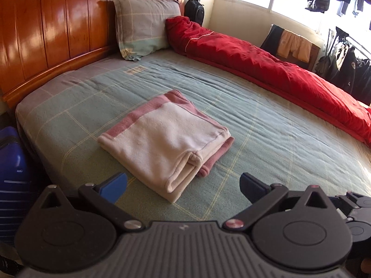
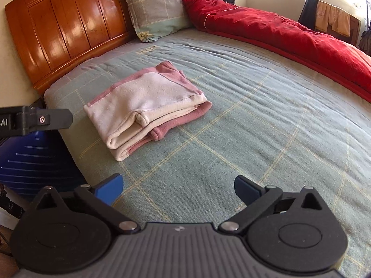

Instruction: Fold clothes

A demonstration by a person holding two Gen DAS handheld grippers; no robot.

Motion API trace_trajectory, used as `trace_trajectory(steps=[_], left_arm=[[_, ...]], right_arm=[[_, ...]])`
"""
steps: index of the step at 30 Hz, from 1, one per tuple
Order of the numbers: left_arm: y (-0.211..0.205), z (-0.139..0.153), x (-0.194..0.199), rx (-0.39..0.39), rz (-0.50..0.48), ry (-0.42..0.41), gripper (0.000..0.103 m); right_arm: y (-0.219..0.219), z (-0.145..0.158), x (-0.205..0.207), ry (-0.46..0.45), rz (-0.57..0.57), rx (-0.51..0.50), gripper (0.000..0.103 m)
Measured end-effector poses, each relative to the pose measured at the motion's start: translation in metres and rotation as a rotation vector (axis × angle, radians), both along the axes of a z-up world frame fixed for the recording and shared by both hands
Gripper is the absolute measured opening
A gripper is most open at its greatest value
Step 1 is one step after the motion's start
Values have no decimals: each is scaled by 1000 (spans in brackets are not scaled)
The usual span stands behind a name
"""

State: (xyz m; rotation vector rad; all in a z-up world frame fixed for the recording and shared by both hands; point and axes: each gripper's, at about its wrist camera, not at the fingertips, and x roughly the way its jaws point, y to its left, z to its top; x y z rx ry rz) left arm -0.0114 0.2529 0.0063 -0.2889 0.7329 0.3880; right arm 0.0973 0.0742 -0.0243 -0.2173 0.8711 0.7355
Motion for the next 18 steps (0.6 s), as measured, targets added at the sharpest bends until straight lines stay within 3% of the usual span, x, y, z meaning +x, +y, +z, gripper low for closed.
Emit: trace_trajectory(steps=[5,9,18], left_arm=[[-31,5,-15,99,-22,61,102],[-39,2,-23,58,-34,83,102],[-46,-9,-27,-14,-28,164,102]], right_arm=[[1,8,-11,-23,-2,-17,103],[2,10,-21,-57,3,-62,103],[-5,4,-25,-36,-11,-93,103]])
